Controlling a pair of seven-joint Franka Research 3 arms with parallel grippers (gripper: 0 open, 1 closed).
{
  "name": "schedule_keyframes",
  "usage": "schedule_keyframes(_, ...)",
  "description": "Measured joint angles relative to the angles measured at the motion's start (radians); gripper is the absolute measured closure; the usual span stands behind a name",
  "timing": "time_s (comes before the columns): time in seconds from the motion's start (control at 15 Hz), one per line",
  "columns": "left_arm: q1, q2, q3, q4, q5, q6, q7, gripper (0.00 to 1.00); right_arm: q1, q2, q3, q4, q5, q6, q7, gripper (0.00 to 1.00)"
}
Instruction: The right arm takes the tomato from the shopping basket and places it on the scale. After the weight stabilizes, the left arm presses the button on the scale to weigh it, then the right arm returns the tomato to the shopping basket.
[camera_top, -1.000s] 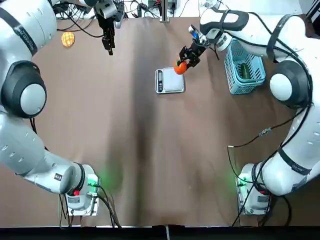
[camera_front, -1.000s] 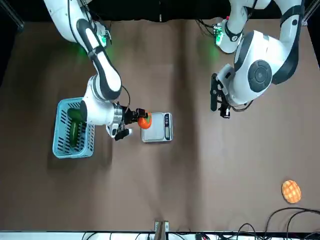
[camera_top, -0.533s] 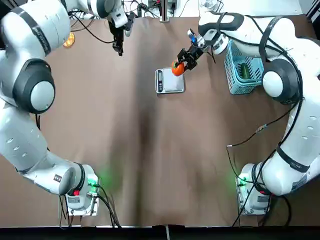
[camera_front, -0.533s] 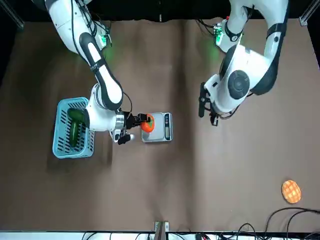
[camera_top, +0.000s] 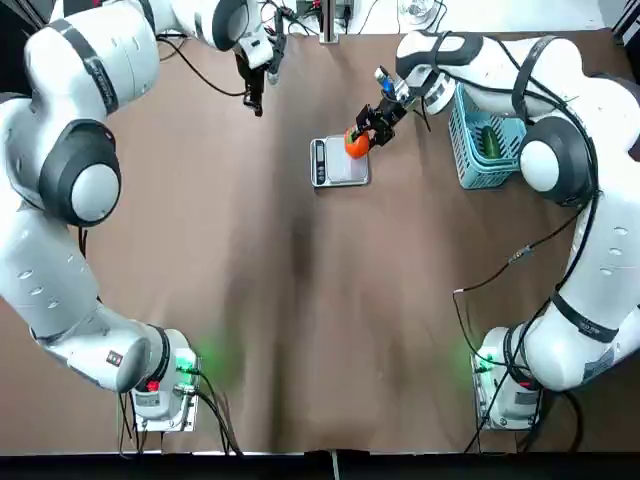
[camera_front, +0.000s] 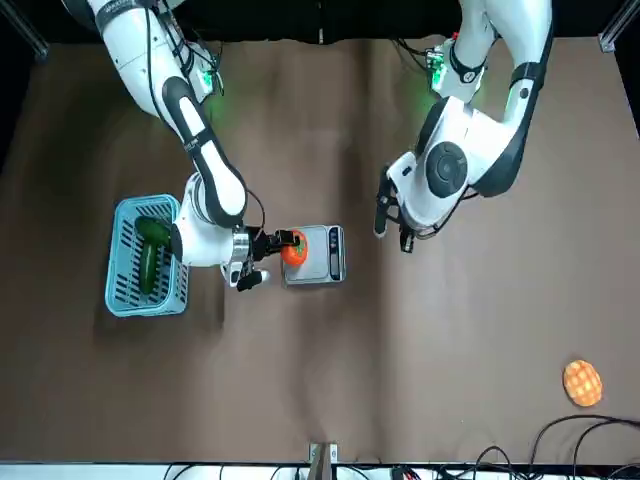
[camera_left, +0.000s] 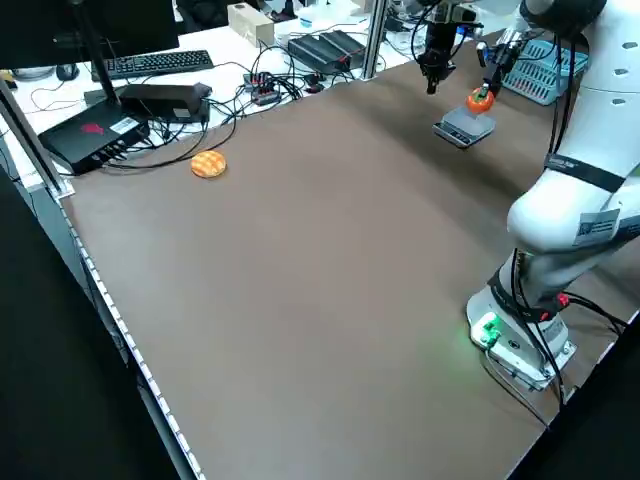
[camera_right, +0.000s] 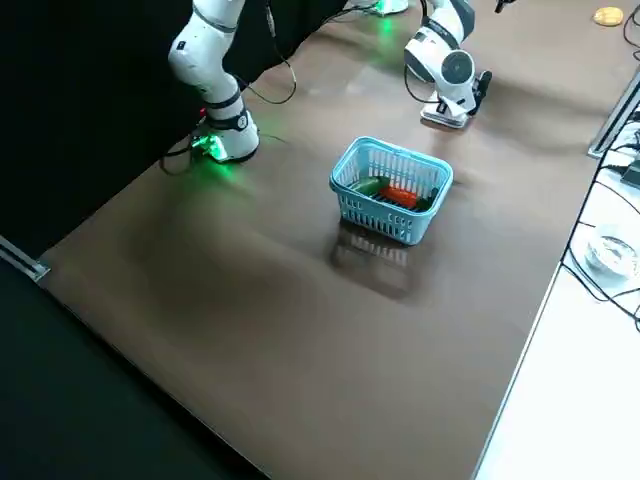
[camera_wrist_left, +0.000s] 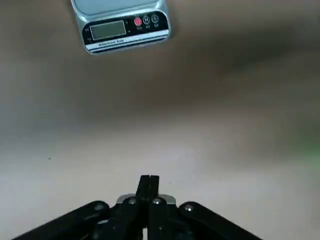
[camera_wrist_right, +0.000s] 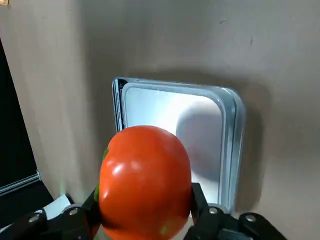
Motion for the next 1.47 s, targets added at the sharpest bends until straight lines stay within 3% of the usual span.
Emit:
schedule_keyframes(0.4,-0.118,0.071,-0.002,0.001,0.000,0.063,-0.141,0.99,0.001,0.009,0.001,0.000,0.000,-0.001,-0.001,0.30)
schedule_keyframes(0.87,-0.133,0.142,-0.003,0.007,0.000,0.168,-0.175,0.99,-0.001,0.010,-0.002,0.000,0.001,-0.002,-0.002,0.22)
schedule_keyframes(1.07,-0.140,0.150,-0.003,0.009,0.000,0.172,-0.182,0.99,-0.003,0.010,-0.004,0.000,0.001,-0.002,-0.002,0.18)
schedule_keyframes(1.2,-0.140,0.150,-0.003,0.011,0.000,0.172,-0.182,0.99,-0.005,0.010,-0.009,0.000,0.001,-0.002,-0.009,0.02)
schedule_keyframes(1.47,-0.140,0.150,-0.003,0.015,0.000,0.175,-0.182,0.99,-0.018,0.010,-0.014,0.000,0.001,-0.002,-0.017,0.00)
